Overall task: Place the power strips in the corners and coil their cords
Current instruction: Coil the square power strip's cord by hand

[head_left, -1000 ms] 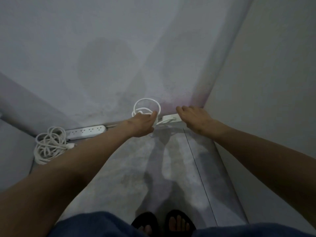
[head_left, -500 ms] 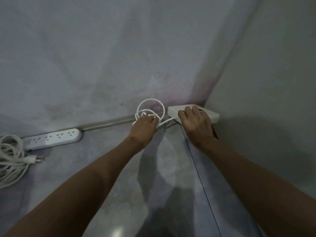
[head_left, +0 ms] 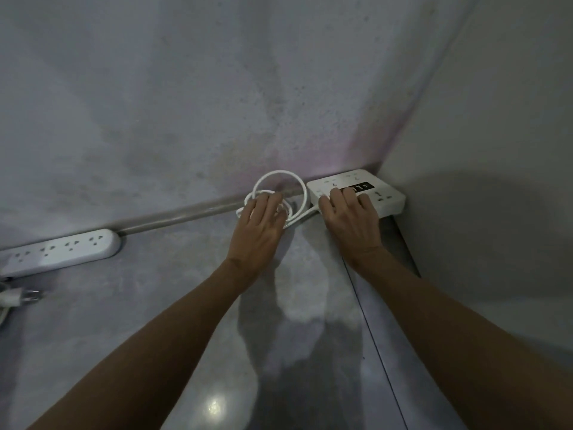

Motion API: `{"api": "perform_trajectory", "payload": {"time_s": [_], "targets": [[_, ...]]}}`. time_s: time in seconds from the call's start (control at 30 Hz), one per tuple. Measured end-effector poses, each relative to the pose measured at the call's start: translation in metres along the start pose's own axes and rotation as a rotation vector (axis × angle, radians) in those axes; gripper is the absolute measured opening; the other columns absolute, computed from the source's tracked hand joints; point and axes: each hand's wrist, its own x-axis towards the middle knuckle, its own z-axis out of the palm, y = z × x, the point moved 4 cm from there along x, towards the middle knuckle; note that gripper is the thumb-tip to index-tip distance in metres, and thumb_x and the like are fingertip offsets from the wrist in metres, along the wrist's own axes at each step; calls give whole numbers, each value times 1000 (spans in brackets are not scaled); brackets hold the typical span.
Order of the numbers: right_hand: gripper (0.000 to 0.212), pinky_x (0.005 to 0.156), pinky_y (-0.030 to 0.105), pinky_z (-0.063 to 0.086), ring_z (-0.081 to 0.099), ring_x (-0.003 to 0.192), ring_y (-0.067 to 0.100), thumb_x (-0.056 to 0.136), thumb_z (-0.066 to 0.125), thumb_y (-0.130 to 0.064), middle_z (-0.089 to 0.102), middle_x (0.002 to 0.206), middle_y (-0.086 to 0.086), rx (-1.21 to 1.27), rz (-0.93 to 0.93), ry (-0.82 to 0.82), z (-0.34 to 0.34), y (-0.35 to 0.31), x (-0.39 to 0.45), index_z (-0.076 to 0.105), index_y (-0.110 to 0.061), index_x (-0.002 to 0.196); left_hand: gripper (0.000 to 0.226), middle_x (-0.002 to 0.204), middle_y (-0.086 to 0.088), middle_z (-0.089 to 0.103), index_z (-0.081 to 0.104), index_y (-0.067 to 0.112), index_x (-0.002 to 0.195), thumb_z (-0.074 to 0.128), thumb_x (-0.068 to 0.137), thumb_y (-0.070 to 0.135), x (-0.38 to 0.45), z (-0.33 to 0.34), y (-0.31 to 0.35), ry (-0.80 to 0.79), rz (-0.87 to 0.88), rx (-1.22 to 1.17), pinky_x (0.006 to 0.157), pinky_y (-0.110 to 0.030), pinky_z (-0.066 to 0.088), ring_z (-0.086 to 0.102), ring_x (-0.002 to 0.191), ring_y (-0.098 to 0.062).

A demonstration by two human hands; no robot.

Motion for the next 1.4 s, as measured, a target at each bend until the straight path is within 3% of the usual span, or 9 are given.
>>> {"api": "perform_trajectory", "payload": {"time_s": [0.17,0.4,0.53,0.7,0.77,0.83,0.97,1.17,1.4], "targets": [[28,63,34,44,55,74,25,60,77,-8,59,79,7,99,-1,-53,12,-6,-5,63,-13,85,38,154,-24,26,60,4,128,61,92,15,-7,17,0,-58,-99,-3,118,-53,15,20,143,-43],[45,67,36,54,63,83,28,65,75,-11,67,96,11,257,19,-50,30,-5,-30,68,-6,109,52,148,-35,28,61,10,128,74,80,28,-1,34,-7,-189,-158,-135,112,-61,22,22,138,-54],[54,80,36,53,62,96,29,72,70,-16,65,114,13,272,-19,-98,40,-6,-41,61,-3,123,57,151,-34,24,61,11,125,45,87,49,-6,36,-10,-219,-170,-269,110,-60,23,23,138,-53],[53,77,32,55,63,102,27,73,76,-17,66,119,11,295,-24,-114,46,-7,-46,62,-3,123,79,151,-26,31,47,6,140,32,89,63,-2,41,-7,-227,-188,-311,106,-63,27,30,135,-52],[54,79,32,55,63,104,28,74,74,-16,65,121,12,298,-25,-115,46,-8,-46,61,-2,125,78,143,-27,43,52,4,137,16,97,60,2,43,-4,-232,-142,-283,98,-67,35,41,126,-56],[51,81,34,55,62,106,28,78,67,-16,64,123,13,313,-6,-126,46,-8,-46,60,-2,126,77,146,-27,40,48,6,140,1,100,53,4,47,3,-278,-111,-298,101,-69,33,38,128,-56],[49,92,41,53,57,115,33,87,48,-18,59,132,16,404,47,-212,51,-7,-46,55,0,131,65,149,-25,36,41,5,145,7,102,39,3,62,12,-311,-116,-321,106,-68,23,30,133,-57],[46,100,41,47,49,122,32,90,44,-15,57,131,22,421,88,-230,52,-6,-46,53,7,129,91,157,-20,21,24,10,152,-33,90,45,11,88,5,-427,32,-242,110,-63,8,15,141,-50],[52,106,38,40,35,126,28,86,65,-14,55,134,22,344,77,-257,63,-8,-45,51,7,132,69,137,-25,52,51,4,138,8,105,45,22,75,6,-359,-27,-241,96,-65,39,46,120,-58]]}}
